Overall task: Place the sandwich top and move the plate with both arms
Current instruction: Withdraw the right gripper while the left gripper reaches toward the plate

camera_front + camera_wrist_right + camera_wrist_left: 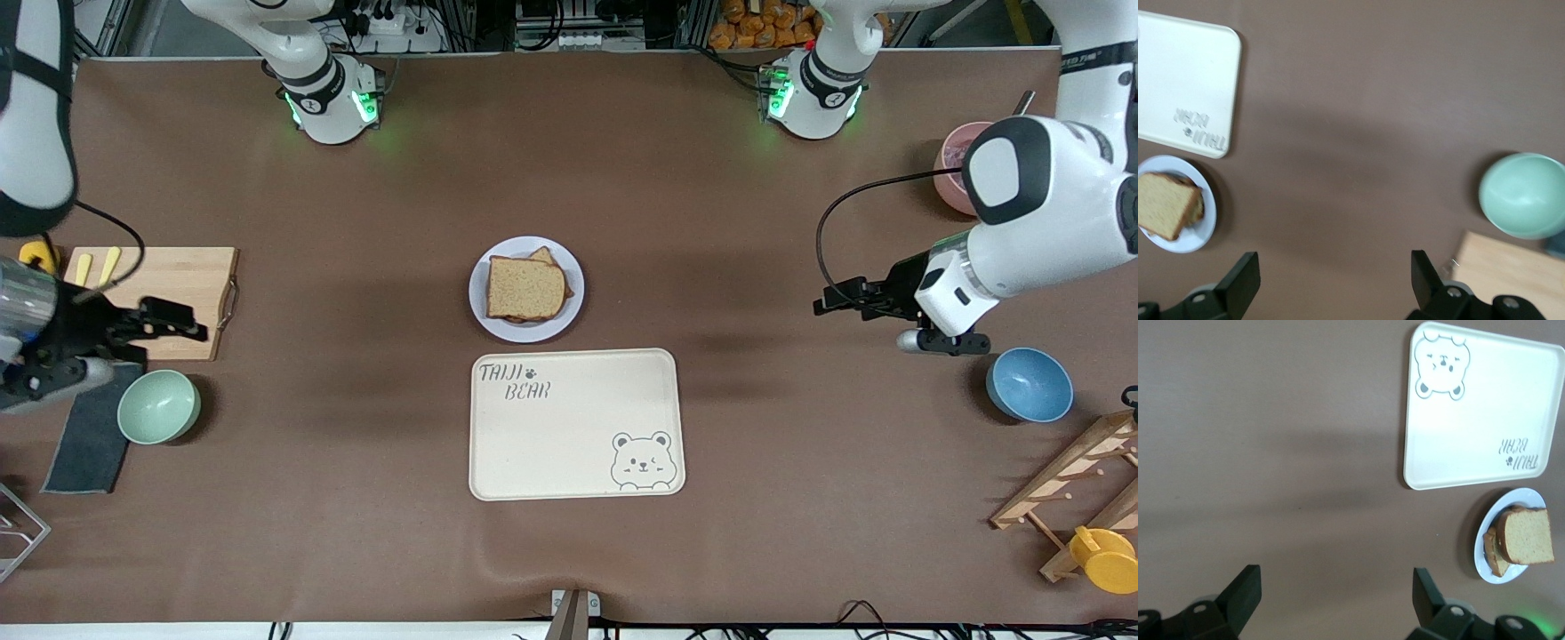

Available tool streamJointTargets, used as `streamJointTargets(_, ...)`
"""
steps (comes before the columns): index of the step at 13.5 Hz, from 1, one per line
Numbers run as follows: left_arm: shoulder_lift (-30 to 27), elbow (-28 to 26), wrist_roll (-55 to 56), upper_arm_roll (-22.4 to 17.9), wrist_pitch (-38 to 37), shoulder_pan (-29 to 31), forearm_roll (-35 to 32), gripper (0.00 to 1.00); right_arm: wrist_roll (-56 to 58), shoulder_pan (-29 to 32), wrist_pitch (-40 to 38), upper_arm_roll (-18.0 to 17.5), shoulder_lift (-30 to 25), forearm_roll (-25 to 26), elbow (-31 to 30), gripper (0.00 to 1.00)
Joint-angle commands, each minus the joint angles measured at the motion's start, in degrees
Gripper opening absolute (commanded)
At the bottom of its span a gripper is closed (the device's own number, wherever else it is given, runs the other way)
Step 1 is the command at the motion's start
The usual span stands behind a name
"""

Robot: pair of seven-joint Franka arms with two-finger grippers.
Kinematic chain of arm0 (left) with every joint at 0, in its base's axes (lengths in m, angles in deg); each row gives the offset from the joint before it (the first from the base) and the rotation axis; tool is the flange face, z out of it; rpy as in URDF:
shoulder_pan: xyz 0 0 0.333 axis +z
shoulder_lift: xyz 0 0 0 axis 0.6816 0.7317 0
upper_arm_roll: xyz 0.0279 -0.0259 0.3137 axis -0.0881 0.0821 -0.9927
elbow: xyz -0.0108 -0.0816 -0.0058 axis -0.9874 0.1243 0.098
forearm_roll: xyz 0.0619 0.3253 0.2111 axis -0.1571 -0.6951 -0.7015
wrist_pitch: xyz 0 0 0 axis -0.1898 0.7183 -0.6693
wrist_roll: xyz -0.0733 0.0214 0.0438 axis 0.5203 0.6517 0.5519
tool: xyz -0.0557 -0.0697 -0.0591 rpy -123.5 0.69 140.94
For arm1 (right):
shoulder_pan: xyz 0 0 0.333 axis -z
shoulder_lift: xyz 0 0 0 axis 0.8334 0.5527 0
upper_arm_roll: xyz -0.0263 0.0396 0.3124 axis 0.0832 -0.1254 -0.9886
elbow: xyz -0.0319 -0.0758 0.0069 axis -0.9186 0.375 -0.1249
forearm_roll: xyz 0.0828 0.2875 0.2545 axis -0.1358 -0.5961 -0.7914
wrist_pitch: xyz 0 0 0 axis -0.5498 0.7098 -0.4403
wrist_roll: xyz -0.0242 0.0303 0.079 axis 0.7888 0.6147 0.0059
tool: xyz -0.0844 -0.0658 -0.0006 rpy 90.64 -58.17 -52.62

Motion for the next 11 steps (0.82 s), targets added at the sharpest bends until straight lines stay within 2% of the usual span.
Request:
streamJointTargets(1, 2.5, -0.6, -7.1, 0.3, 2.0, 0.4, 4.6, 1.0, -3.0, 0.9, -5.2, -0.4, -4.0, 4.0, 2.0, 1.0)
streamJointTargets(4, 4.5, -1.6, -9.8, 0.4, 2.4, 0.3, 10.9, 1.0, -2.9, 1.3, -7.8, -0.4, -7.9, 7.2, 1.8, 1.0)
streamJointTargets(6, 5.8, -2.6, -13.8, 0.6, 2.3, 0.0, 13.4, 1.0, -3.1, 3.1, -8.2, -1.1, -10.2, 7.0, 0.2, 1.0)
streamJointTargets(9, 7.2, -7.9, -24.0, 2.4, 4.5, -0.2, 25.5, 1.0, -3.4, 3.2, -9.0, -1.1, -14.3, 6.9, -1.0, 1.0)
streamJointTargets(11, 9.1, -8.2, -25.0, 4.3, 7.9, -1.8, 29.3, 1.0, -3.4, 3.8, -6.9, -1.8, -16.2, 6.9, -4.8, 1.0)
